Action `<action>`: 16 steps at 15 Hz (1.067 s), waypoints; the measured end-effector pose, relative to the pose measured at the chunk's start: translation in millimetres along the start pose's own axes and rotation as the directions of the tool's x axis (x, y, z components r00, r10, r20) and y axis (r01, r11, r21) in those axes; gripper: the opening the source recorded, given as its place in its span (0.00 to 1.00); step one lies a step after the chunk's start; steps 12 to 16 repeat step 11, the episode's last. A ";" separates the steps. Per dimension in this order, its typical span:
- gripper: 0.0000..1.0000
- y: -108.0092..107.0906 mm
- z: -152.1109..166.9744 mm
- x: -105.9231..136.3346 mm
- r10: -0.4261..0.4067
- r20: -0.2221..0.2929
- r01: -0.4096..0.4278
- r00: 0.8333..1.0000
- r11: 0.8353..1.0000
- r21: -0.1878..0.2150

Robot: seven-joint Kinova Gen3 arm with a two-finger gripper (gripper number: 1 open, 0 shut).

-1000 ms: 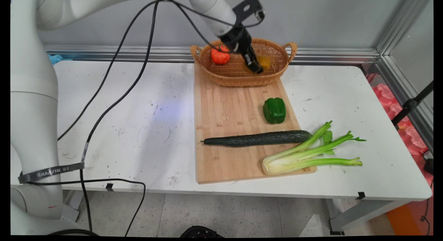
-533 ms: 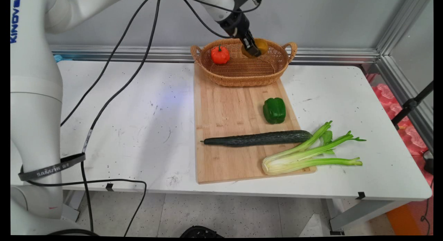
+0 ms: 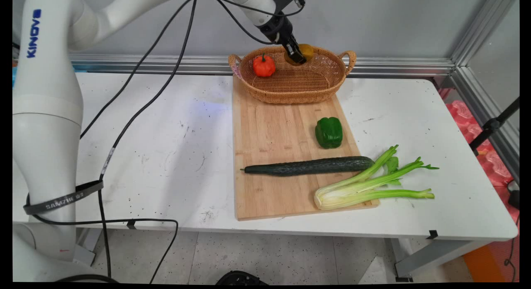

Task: Place the picked object in the vegetable basket

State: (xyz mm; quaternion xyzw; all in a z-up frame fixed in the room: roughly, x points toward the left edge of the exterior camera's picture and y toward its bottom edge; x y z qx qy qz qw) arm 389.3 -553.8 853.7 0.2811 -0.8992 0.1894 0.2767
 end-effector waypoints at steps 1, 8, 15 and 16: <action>0.00 -4.6 5.4 -3.3 -0.002 0.000 0.002 1.000 1.000 0.000; 1.00 -21.4 26.1 -15.6 -0.010 0.002 0.010 1.000 1.000 0.001; 1.00 -22.7 30.6 -17.9 -0.014 0.003 0.014 1.000 1.000 -0.004; 1.00 -22.7 30.6 -17.9 -0.014 0.003 0.014 1.000 1.000 -0.004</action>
